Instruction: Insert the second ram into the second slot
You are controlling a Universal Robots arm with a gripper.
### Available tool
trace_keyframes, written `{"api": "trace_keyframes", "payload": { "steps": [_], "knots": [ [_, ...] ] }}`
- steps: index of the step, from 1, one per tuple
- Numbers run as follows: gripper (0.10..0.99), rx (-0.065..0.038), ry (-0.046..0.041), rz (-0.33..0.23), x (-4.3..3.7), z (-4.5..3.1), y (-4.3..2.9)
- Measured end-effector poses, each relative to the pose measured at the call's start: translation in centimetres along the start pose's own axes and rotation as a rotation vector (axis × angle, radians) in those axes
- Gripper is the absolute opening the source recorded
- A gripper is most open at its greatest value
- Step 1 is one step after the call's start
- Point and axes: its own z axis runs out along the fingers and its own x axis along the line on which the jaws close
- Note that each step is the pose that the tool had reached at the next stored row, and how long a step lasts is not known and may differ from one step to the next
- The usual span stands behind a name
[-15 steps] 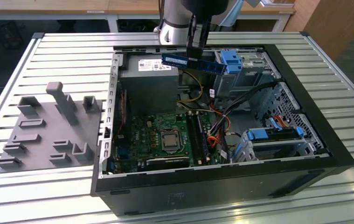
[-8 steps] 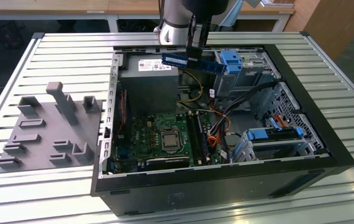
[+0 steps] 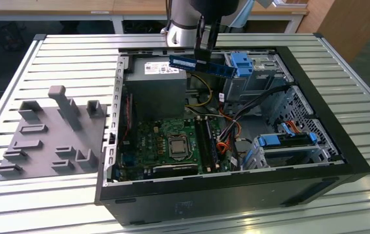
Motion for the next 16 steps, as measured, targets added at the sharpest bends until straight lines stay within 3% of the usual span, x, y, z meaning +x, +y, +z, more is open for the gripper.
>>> {"api": "trace_keyframes", "payload": {
  "steps": [16],
  "knots": [
    [0.141,0.0,-0.0009,0.023,0.0,0.0,0.0]
  ]
}}
